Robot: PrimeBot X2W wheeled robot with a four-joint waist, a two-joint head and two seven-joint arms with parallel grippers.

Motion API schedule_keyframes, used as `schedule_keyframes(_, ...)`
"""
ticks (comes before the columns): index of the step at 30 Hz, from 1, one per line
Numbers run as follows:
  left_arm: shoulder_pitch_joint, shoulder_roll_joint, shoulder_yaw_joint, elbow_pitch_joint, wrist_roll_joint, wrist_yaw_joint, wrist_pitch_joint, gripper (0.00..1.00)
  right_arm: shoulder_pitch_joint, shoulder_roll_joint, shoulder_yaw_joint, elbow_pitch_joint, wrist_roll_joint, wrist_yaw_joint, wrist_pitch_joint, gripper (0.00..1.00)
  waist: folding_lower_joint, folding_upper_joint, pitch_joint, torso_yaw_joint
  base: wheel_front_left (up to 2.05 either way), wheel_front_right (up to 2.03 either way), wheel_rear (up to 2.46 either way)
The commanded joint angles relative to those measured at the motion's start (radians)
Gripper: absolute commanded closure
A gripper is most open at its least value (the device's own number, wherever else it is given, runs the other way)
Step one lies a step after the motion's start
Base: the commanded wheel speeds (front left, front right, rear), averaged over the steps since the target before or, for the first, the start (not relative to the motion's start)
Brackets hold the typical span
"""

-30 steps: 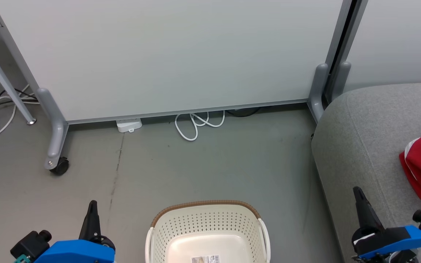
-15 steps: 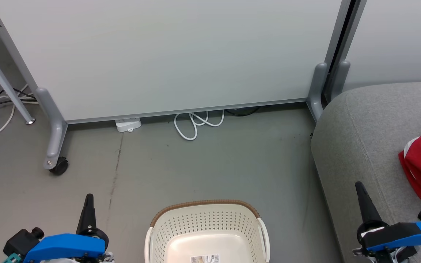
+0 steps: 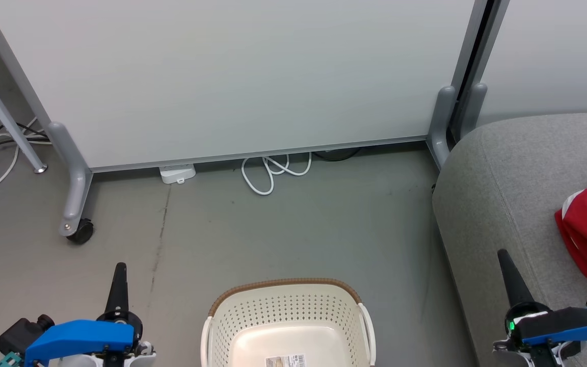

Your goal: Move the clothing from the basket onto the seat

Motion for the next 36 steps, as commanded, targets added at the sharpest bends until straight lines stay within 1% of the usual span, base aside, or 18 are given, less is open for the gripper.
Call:
schedule_keyframes(1,-0.024,0.001,0.01,-0.015,-0.029,-0.005,0.008,1.0,-0.025,-0.003,-0.003,-0.009,0.034,0.0,0.007,1.0,0.0,0.0,0.0,0.0,0.0,0.0,0.0)
schedule_keyframes(36,-0.047,-0.003,0.048,-0.051,-0.313,-0.008,0.083,1.0,-0.044,-0.003,-0.015,-0.005,0.349,0.0,0.053,1.0,-0.0001,0.0,0.007,-0.008,0.0,0.0,0.0)
